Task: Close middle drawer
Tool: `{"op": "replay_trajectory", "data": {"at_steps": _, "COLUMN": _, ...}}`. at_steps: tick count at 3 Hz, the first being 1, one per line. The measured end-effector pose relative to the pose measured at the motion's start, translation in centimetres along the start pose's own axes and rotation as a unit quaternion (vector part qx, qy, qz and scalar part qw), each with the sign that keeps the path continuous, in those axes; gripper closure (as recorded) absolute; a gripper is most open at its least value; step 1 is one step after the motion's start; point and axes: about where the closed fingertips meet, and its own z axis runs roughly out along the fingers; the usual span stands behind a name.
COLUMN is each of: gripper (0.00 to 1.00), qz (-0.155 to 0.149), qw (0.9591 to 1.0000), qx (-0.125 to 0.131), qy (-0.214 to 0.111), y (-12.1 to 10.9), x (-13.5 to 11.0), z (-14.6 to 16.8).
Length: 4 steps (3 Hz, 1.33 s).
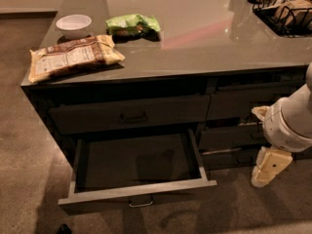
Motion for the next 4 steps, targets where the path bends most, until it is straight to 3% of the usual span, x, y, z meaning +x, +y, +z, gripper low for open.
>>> {"op": "replay_trajectory", "data": {"at_steps": 2, "gripper": 0.0, "qz": -0.001, "qw": 1.0, "qx": -0.008, "qy": 0.004, "y": 0.0, "x": 0.0, "z": 0.3}}
{"op": "replay_trajectory", "data": {"at_steps": 3, "gripper": 0.0, "qz": -0.001, "qw": 0.9967, "qx": -0.043, "qy": -0.069, "y": 3.2, "x": 0.0, "z": 7.4}}
{"op": "replay_trajectory", "data": {"at_steps": 4, "gripper": 0.0, "qz": -0.015, "qw": 0.9825, "qx": -0.109, "qy": -0.15, "y": 7.2, "x": -0.2, "z": 15.6}}
